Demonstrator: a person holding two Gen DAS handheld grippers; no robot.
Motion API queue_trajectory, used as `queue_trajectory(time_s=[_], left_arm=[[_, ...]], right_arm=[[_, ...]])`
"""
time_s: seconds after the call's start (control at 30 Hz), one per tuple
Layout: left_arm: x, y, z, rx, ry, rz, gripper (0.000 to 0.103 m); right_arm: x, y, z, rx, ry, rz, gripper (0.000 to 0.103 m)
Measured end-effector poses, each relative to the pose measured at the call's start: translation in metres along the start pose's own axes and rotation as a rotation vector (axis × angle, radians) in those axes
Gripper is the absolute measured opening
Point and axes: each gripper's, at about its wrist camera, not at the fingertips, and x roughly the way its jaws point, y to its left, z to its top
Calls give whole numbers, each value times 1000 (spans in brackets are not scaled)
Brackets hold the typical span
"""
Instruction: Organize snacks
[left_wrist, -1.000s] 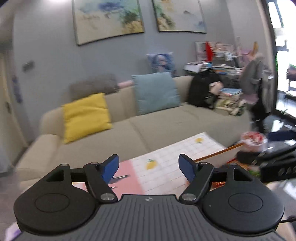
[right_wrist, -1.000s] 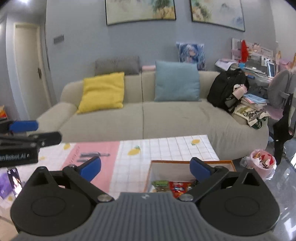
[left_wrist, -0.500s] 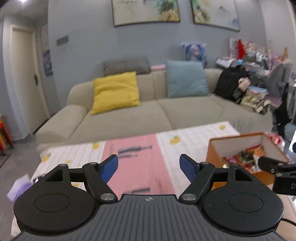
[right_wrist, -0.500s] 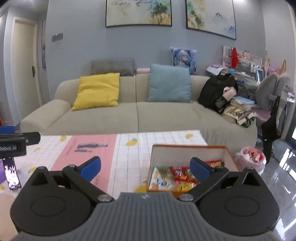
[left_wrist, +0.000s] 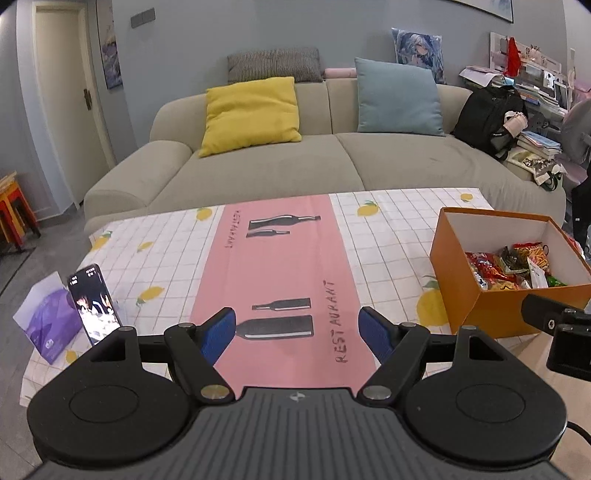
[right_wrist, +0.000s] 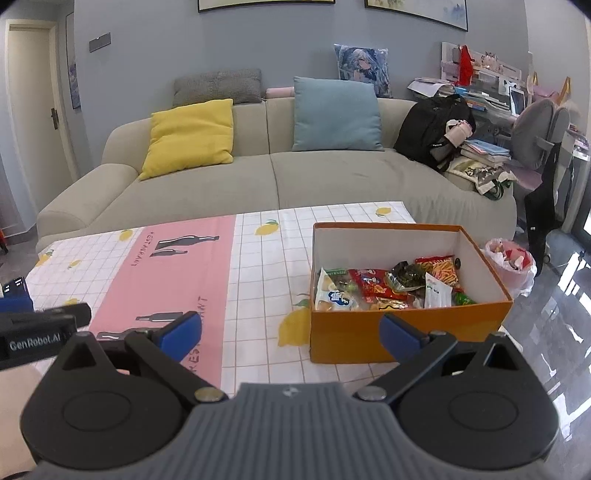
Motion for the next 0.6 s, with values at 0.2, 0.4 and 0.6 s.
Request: queue_trajectory(time_s=[0.2, 0.4, 0.6], left_arm=[[-3, 0, 0, 2, -3, 1, 89], [-3, 1, 1, -3, 2, 4, 89], [-2, 4, 1, -16, 3, 4, 89]], right_arm=[[-2, 4, 1, -16, -16, 0, 100], [-2, 3, 0, -13, -16, 1, 100], [-3, 6, 0, -22, -25, -2, 100]])
